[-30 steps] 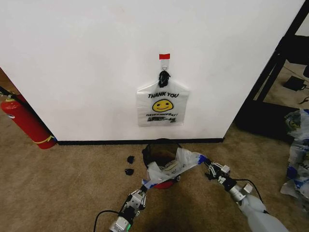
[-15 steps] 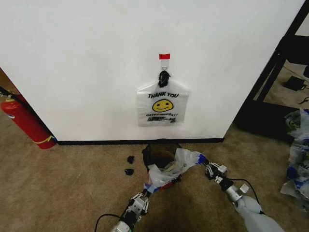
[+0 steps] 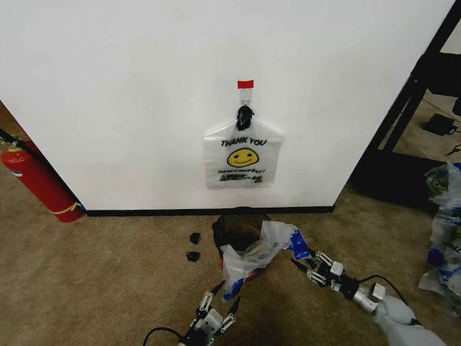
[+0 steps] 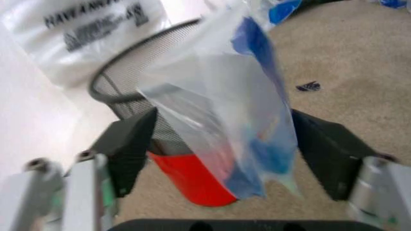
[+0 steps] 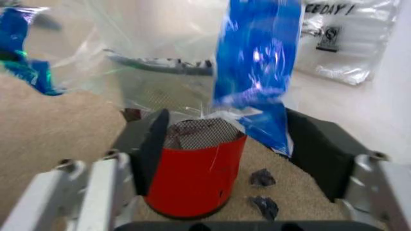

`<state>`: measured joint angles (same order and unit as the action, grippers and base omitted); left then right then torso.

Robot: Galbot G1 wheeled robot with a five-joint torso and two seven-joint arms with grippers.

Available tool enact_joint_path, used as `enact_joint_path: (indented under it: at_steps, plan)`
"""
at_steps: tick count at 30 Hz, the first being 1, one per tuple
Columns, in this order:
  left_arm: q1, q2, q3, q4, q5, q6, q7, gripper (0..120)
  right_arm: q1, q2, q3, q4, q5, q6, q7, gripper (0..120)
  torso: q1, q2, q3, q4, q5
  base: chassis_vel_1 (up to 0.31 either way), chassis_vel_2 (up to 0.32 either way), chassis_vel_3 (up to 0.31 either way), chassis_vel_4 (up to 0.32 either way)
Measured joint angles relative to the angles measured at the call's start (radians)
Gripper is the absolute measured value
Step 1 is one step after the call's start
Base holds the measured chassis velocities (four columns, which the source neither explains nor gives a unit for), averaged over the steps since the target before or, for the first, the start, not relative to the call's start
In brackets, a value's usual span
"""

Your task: Pick up the garbage bag from the wall and place it over the trash bin.

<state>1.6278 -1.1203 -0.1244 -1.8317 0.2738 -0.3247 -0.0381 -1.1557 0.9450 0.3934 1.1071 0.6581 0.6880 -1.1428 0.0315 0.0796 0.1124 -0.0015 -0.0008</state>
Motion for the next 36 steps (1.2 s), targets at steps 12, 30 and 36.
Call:
enact_joint_path:
  at_steps: [12, 30, 36]
  plan:
    - [0.062, 0.161, -0.05, -0.281, -0.097, -0.006, 0.021, 100, -0.18, -0.088, 0.12, 0.339, 0.201, -0.118, -0.161, 100, 0.0, 0.0, 0.0, 0.0001, 0.0, 0.0, 0.0, 0.0, 0.0]
    - [-0.63, 0.249, 0.149, 0.027, -0.57, 0.275, 0.16, 100, -0.195, 0.022, 0.117, 0.6, 0.24, -0.048, 0.323, 100, 0.0, 0.0, 0.0, -0.0001, -0.0004, 0.0, 0.0, 0.0, 0.0]
    - [-0.874, 0.237, 0.294, 0.157, -0.705, 0.49, 0.175, 100, -0.204, 0.061, 0.126, 0.623, 0.186, -0.033, 0.32, 100, 0.0, 0.0, 0.0, 0.0, 0.0, 0.0, 0.0, 0.0, 0.0]
